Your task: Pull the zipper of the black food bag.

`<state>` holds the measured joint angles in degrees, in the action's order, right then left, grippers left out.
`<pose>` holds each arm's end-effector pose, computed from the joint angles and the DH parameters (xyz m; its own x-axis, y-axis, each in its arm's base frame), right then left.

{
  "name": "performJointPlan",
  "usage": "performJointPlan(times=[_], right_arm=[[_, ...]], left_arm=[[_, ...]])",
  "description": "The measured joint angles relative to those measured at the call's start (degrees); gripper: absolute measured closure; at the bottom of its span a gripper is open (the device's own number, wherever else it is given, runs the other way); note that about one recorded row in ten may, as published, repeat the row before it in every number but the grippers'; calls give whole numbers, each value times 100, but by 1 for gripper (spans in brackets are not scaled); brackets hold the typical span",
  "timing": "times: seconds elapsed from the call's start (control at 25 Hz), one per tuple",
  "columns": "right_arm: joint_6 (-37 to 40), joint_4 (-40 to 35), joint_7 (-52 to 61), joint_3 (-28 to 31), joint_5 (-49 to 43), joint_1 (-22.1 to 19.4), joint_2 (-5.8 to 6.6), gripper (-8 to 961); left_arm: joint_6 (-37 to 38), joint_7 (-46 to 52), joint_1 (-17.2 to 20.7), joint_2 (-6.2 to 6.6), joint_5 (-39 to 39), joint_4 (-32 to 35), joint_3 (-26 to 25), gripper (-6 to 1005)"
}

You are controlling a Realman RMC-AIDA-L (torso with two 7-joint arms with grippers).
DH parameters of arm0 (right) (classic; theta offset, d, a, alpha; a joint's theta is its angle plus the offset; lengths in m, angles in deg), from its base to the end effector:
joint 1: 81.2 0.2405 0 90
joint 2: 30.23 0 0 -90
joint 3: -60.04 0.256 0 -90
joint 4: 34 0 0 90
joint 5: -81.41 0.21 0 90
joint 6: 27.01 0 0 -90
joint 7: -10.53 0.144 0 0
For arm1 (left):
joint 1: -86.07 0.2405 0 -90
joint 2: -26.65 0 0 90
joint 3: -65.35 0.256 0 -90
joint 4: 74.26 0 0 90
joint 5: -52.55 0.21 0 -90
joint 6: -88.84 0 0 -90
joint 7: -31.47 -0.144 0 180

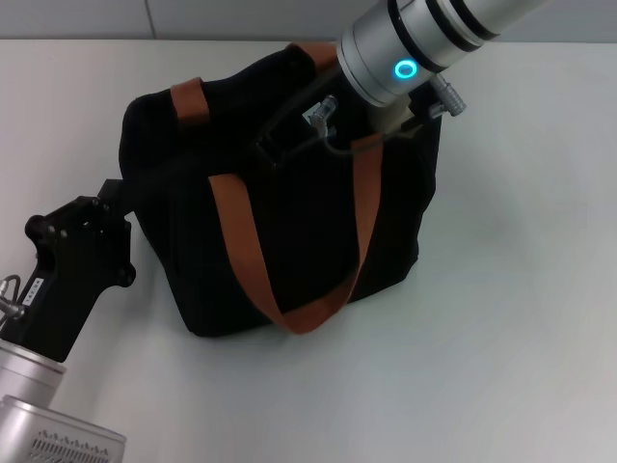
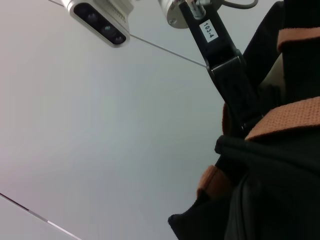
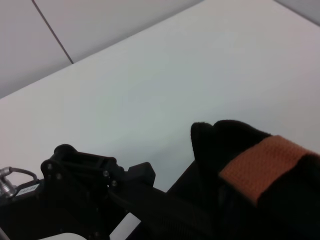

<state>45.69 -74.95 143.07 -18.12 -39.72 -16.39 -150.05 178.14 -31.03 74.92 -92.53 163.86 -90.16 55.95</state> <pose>0.0417 0.4029 -0.0849 0.9034 -0.4287 0.0062 -0.4276 -0.9020 -0.0596 -0.3118 0.2144 -0.0508 0.8765 -0.3800 -0.2954 -0.3220 -0.0067 -0.9467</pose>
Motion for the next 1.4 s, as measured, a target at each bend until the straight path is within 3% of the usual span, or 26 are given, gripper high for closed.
performJointPlan(times=[0.32, 0.52, 0.76, 1.4], right_arm=[[221, -2, 177, -5, -17, 75, 37, 713], [312, -35, 283, 23, -98, 23, 51, 790], [322, -305, 410, 81, -249, -192, 63, 955], [610, -1342, 969, 551, -1186, -872, 102, 957]], left_arm=[[35, -4, -18, 0, -6, -25, 0, 973], [155, -4, -17, 0, -6, -24, -28, 973], [196, 0, 14, 0, -4, -22, -48, 973], [228, 38, 14, 0, -4, -35, -53, 972]])
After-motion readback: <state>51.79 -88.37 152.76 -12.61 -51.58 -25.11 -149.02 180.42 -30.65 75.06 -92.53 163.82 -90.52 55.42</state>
